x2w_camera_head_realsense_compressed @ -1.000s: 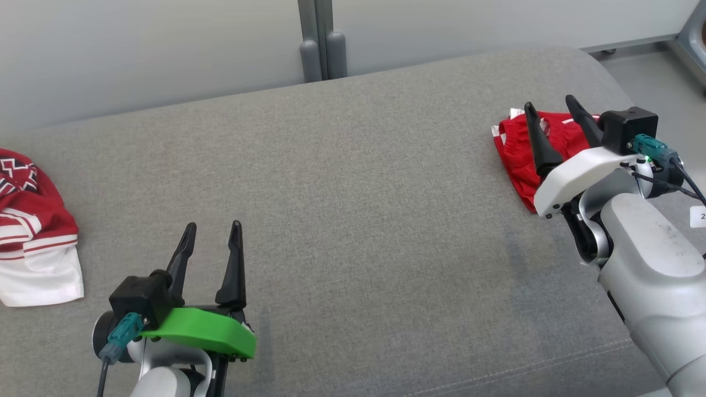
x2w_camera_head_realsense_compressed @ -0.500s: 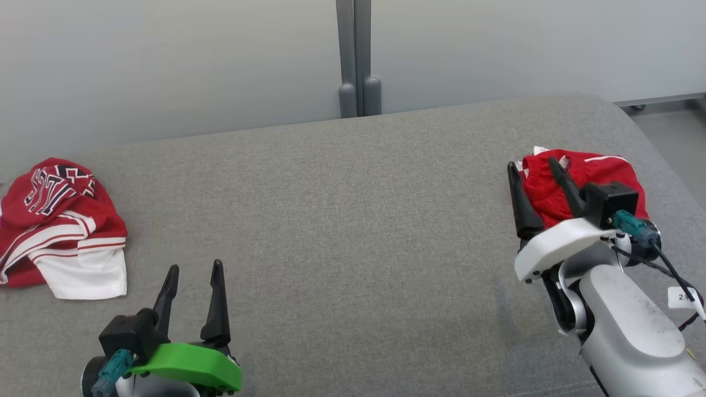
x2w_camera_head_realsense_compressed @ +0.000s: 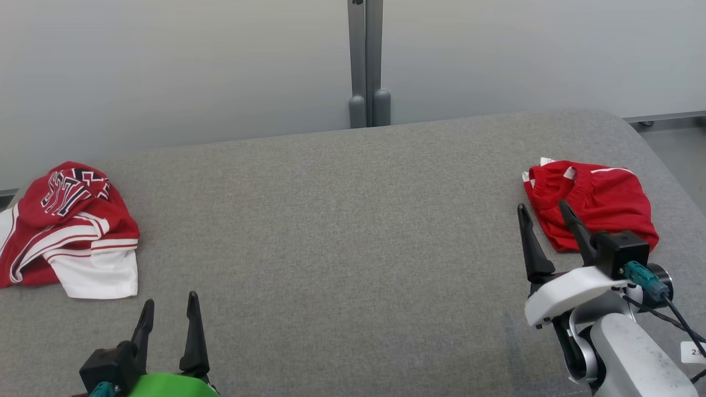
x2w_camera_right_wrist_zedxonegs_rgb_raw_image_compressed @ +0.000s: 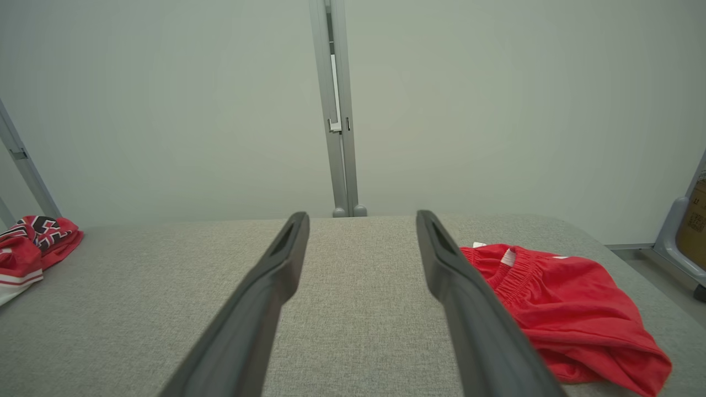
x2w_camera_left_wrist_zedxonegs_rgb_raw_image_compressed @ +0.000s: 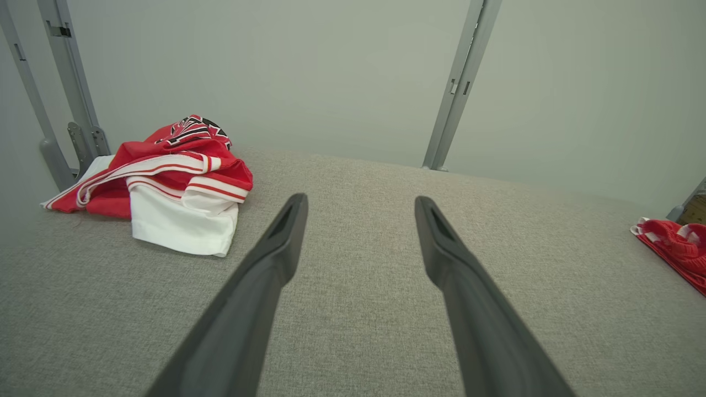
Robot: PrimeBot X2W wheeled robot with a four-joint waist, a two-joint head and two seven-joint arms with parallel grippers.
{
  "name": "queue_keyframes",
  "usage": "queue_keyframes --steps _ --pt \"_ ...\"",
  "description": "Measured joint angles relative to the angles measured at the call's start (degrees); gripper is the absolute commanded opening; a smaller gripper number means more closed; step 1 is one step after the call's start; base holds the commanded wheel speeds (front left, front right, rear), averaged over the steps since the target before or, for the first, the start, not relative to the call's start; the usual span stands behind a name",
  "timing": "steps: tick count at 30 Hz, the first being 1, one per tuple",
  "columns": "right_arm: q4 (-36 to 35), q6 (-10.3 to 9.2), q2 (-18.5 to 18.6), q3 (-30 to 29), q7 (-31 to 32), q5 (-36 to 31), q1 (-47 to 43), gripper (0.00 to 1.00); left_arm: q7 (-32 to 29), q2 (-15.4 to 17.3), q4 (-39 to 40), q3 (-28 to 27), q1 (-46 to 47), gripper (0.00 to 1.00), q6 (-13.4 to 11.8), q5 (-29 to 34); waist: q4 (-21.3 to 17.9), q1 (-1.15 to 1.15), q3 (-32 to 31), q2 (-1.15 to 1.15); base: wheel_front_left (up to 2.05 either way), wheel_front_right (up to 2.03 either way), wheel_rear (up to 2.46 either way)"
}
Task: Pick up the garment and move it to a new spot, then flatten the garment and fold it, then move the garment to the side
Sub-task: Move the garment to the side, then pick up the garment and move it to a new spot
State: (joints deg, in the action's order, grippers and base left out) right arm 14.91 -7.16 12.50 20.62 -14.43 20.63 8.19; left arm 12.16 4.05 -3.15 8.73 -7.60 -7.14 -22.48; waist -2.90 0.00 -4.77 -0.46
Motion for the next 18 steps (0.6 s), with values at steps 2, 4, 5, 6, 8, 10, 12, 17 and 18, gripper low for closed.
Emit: queue_keyframes --steps 2,4,5,6,8,10,12,17,18 --pt "-0.96 -0.01 -0.05 -0.47 0.00 -0.16 -1.12 1.00 0.01 -0.05 0.03 -0.41 -0.59 1.00 0.00 0.09 0.06 0.00 -0.05 0.00 0.00 0.00 0.00" --pt "-1.85 -0.01 -0.21 -1.01 0.00 -0.60 -2.04 1.00 0.01 -0.08 0.01 -0.62 -0.99 1.00 0.00 0.42 0.12 0.00 -0.07 0.00 0.00 0.00 0.00" --pt "-2.24 -0.01 -0.29 -1.31 0.00 -0.66 -2.44 1.00 0.02 -0.12 0.02 -0.69 -1.03 1.00 0.00 0.64 0.15 0.00 -0.08 0.00 0.00 0.00 0.00" --pt "-2.65 -0.01 -0.31 -1.56 -0.01 -0.88 -2.96 1.00 0.02 -0.14 0.03 -0.77 -1.05 1.00 0.00 0.71 0.17 0.00 -0.08 0.00 0.00 0.00 0.00" --pt "-3.30 -0.01 -0.36 -2.01 0.00 -1.13 -3.83 1.00 0.07 -0.19 0.09 -0.88 -1.07 1.00 0.00 1.11 0.23 0.00 -0.07 0.00 0.00 0.00 0.00" --pt "-3.69 -0.01 -0.70 -2.70 0.00 -1.49 -4.72 1.00 0.10 -0.26 0.15 -0.91 -1.13 1.00 0.00 1.23 0.26 0.00 -0.06 0.00 0.00 0.00 0.00" --pt "-4.14 -0.01 -1.12 -3.45 0.00 -2.12 -5.58 1.00 0.10 -0.43 0.18 -0.91 -1.20 1.00 0.00 1.54 0.28 0.00 -0.04 0.00 0.00 0.00 0.00" --pt "-5.31 -0.01 -1.66 -4.94 0.00 -3.07 -6.91 1.00 0.10 -0.81 0.29 -0.90 -1.21 1.00 0.00 1.57 0.30 0.00 0.01 0.00 0.00 0.00 0.00" --pt "-5.48 -0.01 -1.66 -5.31 0.00 -3.14 -7.19 1.00 0.11 -0.82 0.29 -0.90 -1.21 1.00 0.00 1.57 0.31 0.00 0.02 0.00 0.00 0.00 0.00"
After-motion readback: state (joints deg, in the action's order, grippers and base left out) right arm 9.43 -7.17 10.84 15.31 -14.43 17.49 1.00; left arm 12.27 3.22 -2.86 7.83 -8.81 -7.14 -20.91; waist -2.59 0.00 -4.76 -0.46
